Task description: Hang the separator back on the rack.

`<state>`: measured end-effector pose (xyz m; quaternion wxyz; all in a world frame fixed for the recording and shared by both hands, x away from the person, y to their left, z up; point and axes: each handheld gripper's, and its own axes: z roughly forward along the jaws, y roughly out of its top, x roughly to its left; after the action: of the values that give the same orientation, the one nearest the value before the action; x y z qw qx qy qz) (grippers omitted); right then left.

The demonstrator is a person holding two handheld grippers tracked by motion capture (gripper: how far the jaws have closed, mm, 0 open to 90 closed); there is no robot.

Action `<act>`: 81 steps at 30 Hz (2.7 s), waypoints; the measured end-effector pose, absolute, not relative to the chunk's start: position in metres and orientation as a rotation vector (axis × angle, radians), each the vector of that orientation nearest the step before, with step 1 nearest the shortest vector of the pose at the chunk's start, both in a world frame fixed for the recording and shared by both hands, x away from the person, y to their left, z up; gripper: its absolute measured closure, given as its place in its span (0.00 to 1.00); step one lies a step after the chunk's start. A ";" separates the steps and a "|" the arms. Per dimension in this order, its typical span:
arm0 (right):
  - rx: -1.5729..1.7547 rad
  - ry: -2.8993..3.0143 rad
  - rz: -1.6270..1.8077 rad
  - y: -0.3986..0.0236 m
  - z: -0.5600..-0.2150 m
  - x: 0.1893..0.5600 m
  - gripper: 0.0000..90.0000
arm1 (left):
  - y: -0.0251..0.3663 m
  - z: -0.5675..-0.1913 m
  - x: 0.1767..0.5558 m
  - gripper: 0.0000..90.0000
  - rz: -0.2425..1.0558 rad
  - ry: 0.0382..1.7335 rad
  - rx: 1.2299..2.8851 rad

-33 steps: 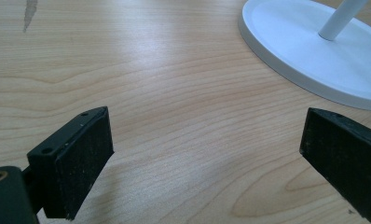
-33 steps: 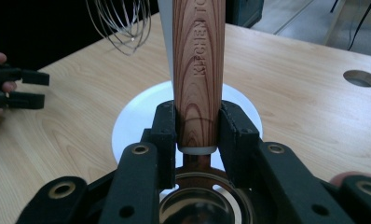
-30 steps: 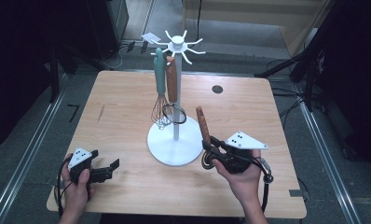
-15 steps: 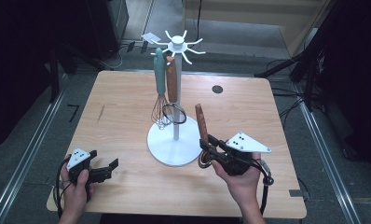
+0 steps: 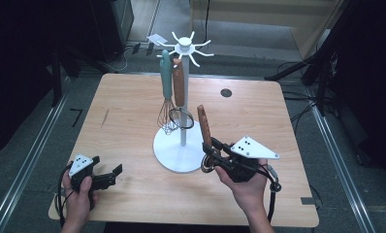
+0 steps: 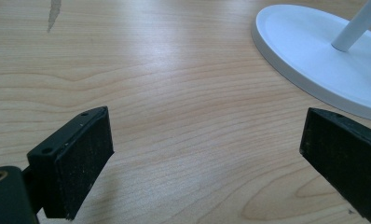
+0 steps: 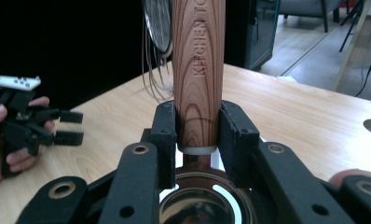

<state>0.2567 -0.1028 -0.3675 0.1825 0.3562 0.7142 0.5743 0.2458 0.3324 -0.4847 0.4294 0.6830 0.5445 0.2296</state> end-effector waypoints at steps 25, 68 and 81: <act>0.955 1.942 1.691 -0.094 -0.342 0.260 0.79 | 0.333 -0.485 0.246 0.03 0.571 1.364 1.700; 0.923 1.825 1.732 -0.086 -0.303 0.260 0.79 | 0.332 -0.485 0.246 0.03 0.574 1.361 1.705; 0.919 1.786 1.745 -0.088 -0.293 0.258 0.79 | 0.332 -0.485 0.245 0.03 0.573 1.358 1.709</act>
<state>0.2582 -0.0880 -0.2926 0.2383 0.3355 0.6519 0.6369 0.2454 0.3322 -0.4846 0.4279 0.6845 0.5438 0.2295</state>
